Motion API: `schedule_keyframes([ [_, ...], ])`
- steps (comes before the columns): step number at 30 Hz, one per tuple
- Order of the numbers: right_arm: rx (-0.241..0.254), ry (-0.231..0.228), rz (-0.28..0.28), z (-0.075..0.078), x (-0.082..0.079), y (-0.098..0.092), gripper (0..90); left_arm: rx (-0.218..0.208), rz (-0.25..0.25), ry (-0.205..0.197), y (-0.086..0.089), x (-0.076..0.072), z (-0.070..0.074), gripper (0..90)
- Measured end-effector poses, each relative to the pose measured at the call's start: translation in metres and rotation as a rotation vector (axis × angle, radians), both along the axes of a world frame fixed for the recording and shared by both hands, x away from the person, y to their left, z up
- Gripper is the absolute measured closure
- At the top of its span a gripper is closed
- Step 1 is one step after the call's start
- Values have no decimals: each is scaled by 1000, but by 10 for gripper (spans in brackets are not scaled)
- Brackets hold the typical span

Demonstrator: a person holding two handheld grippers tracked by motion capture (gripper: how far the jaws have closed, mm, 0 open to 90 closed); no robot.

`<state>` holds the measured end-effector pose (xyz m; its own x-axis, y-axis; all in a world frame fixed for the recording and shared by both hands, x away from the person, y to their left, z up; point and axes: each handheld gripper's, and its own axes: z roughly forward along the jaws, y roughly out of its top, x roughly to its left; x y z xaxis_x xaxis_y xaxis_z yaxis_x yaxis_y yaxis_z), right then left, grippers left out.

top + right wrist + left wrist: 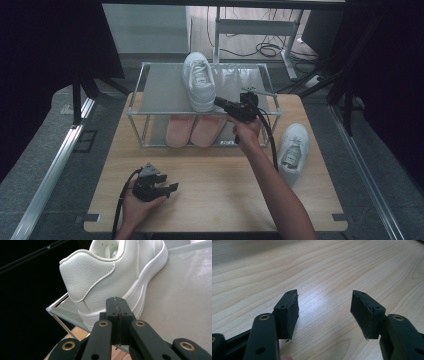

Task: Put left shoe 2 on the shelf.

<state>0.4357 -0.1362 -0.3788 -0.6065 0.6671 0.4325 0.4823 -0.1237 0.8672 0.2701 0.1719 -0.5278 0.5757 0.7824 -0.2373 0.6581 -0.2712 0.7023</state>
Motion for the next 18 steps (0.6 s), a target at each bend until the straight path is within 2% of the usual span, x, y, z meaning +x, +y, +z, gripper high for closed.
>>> schedule_keyframes([
  [18, 12, -5, 32, -1, -3, 21, 897, 3, -3, 0, 1, 0, 1, 400],
])
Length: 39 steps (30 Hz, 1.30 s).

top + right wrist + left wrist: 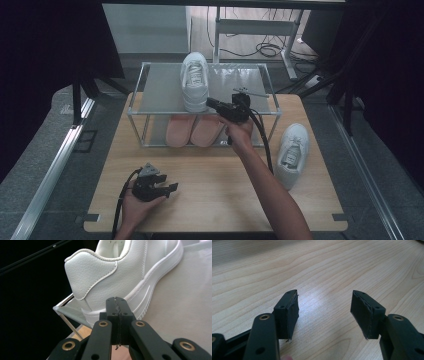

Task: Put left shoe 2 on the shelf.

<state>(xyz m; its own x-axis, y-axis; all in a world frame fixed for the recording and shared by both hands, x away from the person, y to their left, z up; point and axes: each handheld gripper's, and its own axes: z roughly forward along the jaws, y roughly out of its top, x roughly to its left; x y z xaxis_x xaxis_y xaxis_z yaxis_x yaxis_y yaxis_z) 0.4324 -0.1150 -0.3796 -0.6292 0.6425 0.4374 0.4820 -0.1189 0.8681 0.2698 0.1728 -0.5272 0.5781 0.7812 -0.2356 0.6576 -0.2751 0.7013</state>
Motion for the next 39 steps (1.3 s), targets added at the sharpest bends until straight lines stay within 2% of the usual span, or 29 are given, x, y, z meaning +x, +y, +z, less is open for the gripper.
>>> schedule_keyframes([
  [9, 9, -1, 23, -2, -1, 16, 897, -3, 0, -3, 0, -1, 0, 399],
  [14, 3, -5, 26, -2, -2, 18, 897, -3, 1, -5, 1, -1, 1, 400],
  [23, -4, -25, 19, -1, -5, 9, 881, -1, 3, -5, 2, 0, 0, 400],
  [32, -8, -40, 1, 0, -17, -11, 858, -3, 6, -5, 1, 0, 1, 400],
  [39, -11, -47, 0, -2, -26, -20, 818, -6, 10, -8, 1, -1, 1, 400],
])
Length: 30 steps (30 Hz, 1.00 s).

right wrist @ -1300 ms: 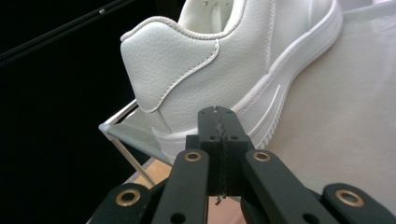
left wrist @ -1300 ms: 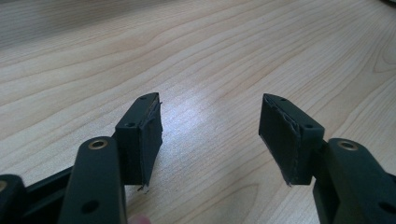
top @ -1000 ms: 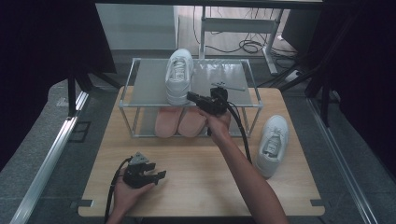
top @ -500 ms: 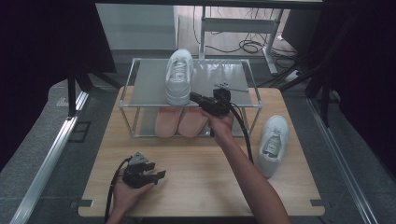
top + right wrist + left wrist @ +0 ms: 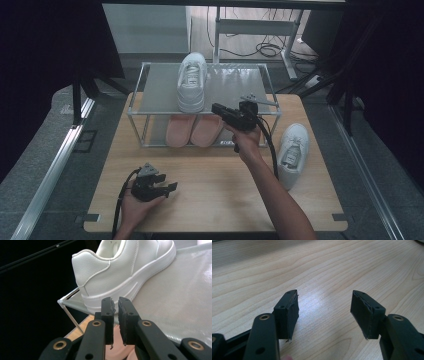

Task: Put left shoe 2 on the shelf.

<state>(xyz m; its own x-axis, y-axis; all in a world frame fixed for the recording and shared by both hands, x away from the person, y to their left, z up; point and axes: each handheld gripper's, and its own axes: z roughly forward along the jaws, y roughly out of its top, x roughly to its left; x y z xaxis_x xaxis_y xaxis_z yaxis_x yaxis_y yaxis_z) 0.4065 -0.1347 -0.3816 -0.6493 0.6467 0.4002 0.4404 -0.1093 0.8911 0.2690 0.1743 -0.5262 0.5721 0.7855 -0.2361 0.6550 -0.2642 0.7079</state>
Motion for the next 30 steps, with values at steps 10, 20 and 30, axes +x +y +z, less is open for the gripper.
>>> schedule_keyframes([
  [10, -25, -19, -20, -9, -21, -16, 741, 6, 3, 1, 1, 0, 0, 400],
  [20, -14, -21, -20, -26, -47, -39, 715, 1, 3, 1, -2, 0, 0, 401],
  [30, -20, -17, -24, -47, -76, -58, 703, -4, 3, -7, 0, -1, 3, 401],
])
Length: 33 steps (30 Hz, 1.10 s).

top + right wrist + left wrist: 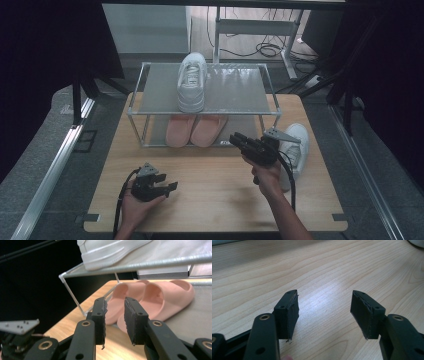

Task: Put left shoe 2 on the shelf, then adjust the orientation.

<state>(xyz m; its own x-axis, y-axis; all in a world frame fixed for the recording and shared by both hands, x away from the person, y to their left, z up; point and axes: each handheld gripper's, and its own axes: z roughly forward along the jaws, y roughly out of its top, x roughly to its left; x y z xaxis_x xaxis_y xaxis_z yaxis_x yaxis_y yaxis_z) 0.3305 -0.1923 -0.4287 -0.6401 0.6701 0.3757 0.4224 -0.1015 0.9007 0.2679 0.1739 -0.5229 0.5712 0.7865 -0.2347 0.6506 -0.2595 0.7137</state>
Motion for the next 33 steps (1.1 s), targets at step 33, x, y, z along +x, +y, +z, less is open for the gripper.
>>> schedule_keyframes([
  [33, -112, 29, -51, -31, -42, -38, 630, -10, 11, 16, 1, -1, 1, 403],
])
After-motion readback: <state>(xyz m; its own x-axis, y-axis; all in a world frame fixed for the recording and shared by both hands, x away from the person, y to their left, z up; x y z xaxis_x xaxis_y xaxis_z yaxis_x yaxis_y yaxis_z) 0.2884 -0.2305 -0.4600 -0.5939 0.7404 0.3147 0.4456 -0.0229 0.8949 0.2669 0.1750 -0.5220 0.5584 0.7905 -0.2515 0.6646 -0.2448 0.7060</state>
